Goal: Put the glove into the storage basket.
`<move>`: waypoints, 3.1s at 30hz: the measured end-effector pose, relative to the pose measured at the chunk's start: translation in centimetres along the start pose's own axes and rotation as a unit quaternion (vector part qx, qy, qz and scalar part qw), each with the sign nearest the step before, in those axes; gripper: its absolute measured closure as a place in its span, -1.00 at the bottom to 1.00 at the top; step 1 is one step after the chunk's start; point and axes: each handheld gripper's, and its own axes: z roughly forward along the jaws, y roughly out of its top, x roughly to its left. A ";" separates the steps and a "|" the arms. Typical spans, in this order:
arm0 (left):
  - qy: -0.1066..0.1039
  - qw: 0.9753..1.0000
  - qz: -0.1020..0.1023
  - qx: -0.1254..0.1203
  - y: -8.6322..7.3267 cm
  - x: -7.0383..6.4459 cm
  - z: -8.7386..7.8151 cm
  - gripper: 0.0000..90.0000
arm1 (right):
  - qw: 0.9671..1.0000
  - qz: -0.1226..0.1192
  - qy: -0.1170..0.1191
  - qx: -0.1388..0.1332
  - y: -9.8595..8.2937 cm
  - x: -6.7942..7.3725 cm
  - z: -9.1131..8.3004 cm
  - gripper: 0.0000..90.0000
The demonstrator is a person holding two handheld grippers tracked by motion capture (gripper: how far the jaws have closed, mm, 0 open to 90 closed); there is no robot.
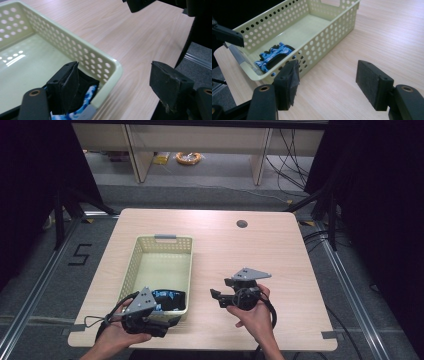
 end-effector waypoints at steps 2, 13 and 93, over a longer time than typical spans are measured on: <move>-0.002 1.000 0.004 0.009 0.0 -0.3 0.2 -0.49 | 1.000 0.000 0.004 -0.011 -0.3 -0.4 -0.3 -0.19; -0.023 1.000 0.008 -0.003 0.0 -1.3 1.4 -0.49 | 1.000 0.010 -0.005 -0.022 -2.4 -1.4 -2.6 -0.20; -0.063 0.994 0.048 0.072 -6.9 -5.1 3.0 -0.57 | 0.996 -0.045 0.024 0.072 -11.5 1.6 -4.1 -0.61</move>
